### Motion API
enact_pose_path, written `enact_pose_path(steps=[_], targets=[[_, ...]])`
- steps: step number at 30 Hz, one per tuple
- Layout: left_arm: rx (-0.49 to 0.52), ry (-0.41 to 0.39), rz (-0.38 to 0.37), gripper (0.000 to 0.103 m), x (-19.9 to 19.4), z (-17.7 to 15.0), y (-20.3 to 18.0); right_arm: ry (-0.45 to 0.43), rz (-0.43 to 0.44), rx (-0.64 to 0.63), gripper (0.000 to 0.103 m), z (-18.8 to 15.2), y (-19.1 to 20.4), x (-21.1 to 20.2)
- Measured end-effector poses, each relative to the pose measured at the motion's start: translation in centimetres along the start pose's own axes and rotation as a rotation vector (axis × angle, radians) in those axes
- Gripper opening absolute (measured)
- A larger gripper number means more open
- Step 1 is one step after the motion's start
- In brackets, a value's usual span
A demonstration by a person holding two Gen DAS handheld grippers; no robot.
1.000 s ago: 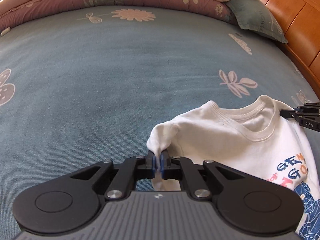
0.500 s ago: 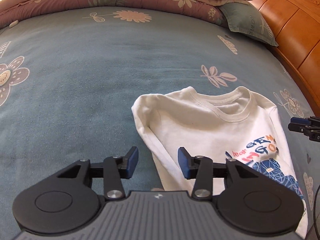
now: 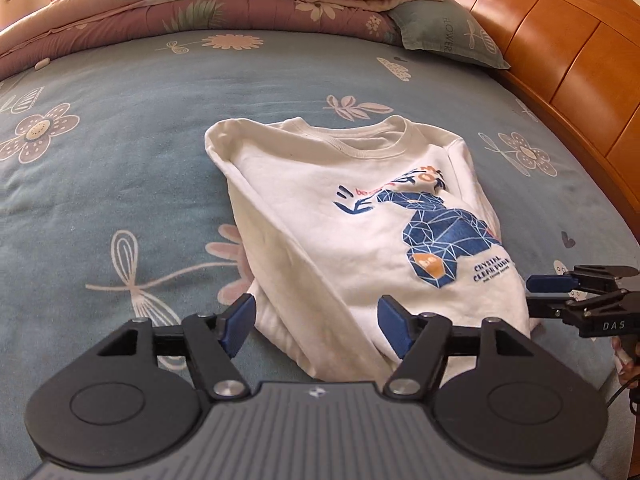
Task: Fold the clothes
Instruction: 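Lay the sweatshirt flat and open both grippers, then grasp a sleeve cuff with the right gripper and pull it outward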
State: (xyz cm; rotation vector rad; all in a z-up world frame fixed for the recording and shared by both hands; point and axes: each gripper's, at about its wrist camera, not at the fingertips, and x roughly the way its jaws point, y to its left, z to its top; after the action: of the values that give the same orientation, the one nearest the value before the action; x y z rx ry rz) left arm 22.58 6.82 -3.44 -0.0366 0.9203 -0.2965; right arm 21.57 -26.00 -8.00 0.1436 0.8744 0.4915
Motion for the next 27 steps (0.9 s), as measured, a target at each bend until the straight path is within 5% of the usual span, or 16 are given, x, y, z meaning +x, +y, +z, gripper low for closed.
enact_pose_path(steps=[12,13,14,15,27], targets=[[0.075,-0.043,-0.005,0.069,-1.9,-3.0,-3.2,0.045,-0.167,-0.510,0.060,-4.1,6.5,1.9],[0.077,-0.042,-0.004,0.069,-1.9,-2.9,-3.4,0.043,-0.171,-0.538,0.045,-4.0,6.7,2.1],[0.079,-0.042,-0.004,0.069,-1.9,-2.7,-3.5,0.054,-0.174,-0.548,0.012,-3.9,6.7,2.1],[0.083,-0.044,-0.003,0.069,-2.0,-2.6,-3.7,0.050,-0.186,-0.541,0.009,-3.7,6.3,1.6],[0.112,-0.045,-0.027,0.069,-2.2,-2.4,-4.9,0.004,-0.332,-0.457,0.009,-1.4,1.0,-4.0]])
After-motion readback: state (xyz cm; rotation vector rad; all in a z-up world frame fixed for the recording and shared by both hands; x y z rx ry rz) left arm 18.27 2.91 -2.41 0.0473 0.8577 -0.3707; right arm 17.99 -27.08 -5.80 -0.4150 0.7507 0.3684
